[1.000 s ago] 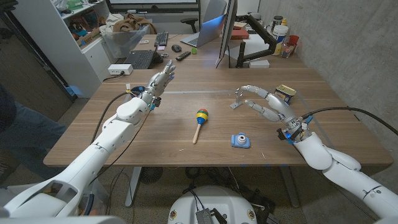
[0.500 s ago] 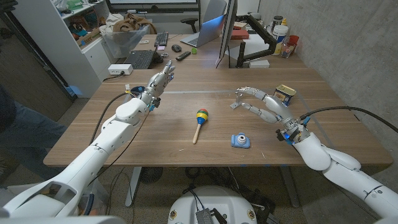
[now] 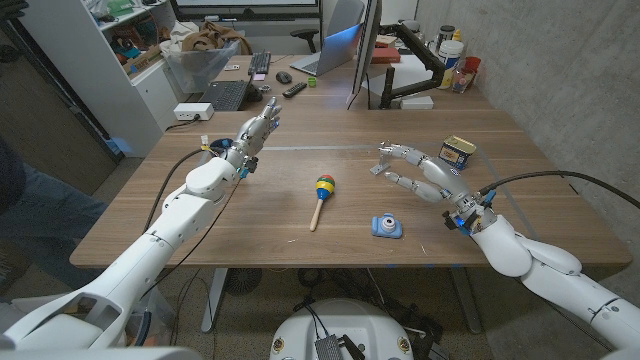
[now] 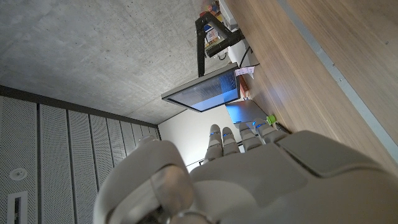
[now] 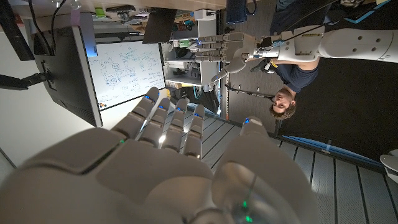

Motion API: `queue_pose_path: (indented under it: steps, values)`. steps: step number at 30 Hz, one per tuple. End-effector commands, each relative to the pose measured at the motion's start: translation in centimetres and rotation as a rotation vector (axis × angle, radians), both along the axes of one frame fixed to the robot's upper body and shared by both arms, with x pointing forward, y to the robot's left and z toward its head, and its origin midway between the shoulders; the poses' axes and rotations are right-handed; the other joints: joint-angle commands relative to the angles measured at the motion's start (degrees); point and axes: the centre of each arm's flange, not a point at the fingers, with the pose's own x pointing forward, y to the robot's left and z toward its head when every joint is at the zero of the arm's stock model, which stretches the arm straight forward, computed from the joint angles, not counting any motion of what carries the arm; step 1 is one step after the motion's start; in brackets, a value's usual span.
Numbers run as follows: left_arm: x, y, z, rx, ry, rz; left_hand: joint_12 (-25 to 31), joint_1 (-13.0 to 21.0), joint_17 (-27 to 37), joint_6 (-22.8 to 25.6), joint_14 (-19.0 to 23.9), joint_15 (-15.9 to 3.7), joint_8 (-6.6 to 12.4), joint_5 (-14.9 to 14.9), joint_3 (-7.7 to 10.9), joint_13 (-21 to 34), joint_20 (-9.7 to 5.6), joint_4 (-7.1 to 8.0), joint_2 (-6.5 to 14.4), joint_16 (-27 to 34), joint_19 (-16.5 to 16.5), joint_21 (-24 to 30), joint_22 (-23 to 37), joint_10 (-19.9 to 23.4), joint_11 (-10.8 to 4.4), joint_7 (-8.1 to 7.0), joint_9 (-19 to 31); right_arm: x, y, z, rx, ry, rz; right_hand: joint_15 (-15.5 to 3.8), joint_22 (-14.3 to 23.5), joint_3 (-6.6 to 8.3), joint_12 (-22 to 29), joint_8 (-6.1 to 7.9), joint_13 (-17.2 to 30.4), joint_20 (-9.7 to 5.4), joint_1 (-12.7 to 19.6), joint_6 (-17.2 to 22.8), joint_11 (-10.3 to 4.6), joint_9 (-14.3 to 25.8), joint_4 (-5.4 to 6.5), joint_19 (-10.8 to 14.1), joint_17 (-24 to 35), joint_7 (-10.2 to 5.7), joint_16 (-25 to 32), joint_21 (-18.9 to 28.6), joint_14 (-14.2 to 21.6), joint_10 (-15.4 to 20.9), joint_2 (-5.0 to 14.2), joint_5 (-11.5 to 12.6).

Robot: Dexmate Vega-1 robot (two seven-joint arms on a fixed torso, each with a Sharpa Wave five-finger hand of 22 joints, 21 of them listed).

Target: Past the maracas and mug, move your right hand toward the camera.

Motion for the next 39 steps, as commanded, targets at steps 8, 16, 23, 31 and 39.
queue_pose_path:
  steps: [8,16,23,31,39]
  values:
    - [0.6,-1.0,-0.7,0.005,0.014,-0.013,0.4,0.4,0.3,0.5,0.3,-0.33,0.20,-0.4,-0.47,0.2,0.33,0.02,0.5,0.2,-0.1,-0.2,0.1,0.1,-0.24,-0.18,0.2,-0.4,0.4,-1.1,-0.067,-0.011,-0.043,0.09,0.1,0.18,-0.1,-0.21,0.2,-0.12,0.7,0.3,-0.01,0.3,-0.31,0.0,0.2,-0.37,0.0,-0.3,-0.6,0.4,0.28,0.4]
    - [0.5,-1.1,-0.8,0.007,0.012,-0.013,0.4,0.4,0.3,0.6,0.5,-0.56,0.21,-0.5,-0.55,0.2,1.33,0.05,0.5,0.2,0.2,-0.1,0.1,0.2,-0.26,-0.30,0.2,-0.6,0.7,-1.6,-0.084,-0.023,-0.045,-0.04,0.1,0.22,0.0,-0.10,0.2,-0.30,0.7,0.6,0.21,0.3,-0.33,-0.3,0.2,-0.36,-0.1,-0.7,-0.8,0.8,0.41,0.5]
    - [0.4,-1.0,-1.0,0.008,0.018,-0.010,0.5,0.5,0.3,0.6,0.5,-0.50,0.20,-0.5,-0.60,0.2,1.33,0.06,0.5,0.2,0.2,-0.1,0.1,0.4,-0.50,-0.40,0.2,-0.7,1.4,-2.0,-0.133,-0.048,-0.068,0.09,0.1,0.26,-0.2,-0.12,0.3,-0.43,0.7,0.6,0.31,0.3,-0.39,-0.5,0.3,-0.37,-0.2,-0.9,-1.3,0.3,0.50,0.5]
    - [0.4,-0.9,-1.3,0.011,0.026,-0.010,0.5,0.5,0.3,0.8,0.6,-0.87,0.26,-0.5,-0.66,0.2,1.44,0.08,0.5,0.2,0.2,-0.1,0.1,0.5,-0.75,-0.54,0.2,-0.5,1.8,-2.2,-0.144,-0.050,-0.074,0.36,0.1,0.31,-0.4,-0.18,0.3,-0.41,0.7,0.6,0.48,0.3,-0.47,-0.6,0.3,-0.24,-0.3,-1.1,-1.8,-0.3,0.60,0.5]
    - [0.1,-0.7,-1.0,0.024,0.021,-0.006,0.5,0.6,0.3,0.9,0.6,-0.92,0.26,-0.5,-0.70,0.2,1.49,0.10,0.6,0.2,0.1,-0.1,0.1,0.5,-0.86,-0.61,0.2,-0.4,2.4,-2.5,-0.172,-0.064,-0.099,0.41,0.1,0.36,-0.4,-0.14,0.3,-0.31,0.8,0.7,0.50,0.3,-0.52,-0.6,0.3,-0.16,-0.2,-1.3,-1.7,-0.3,0.71,0.6]
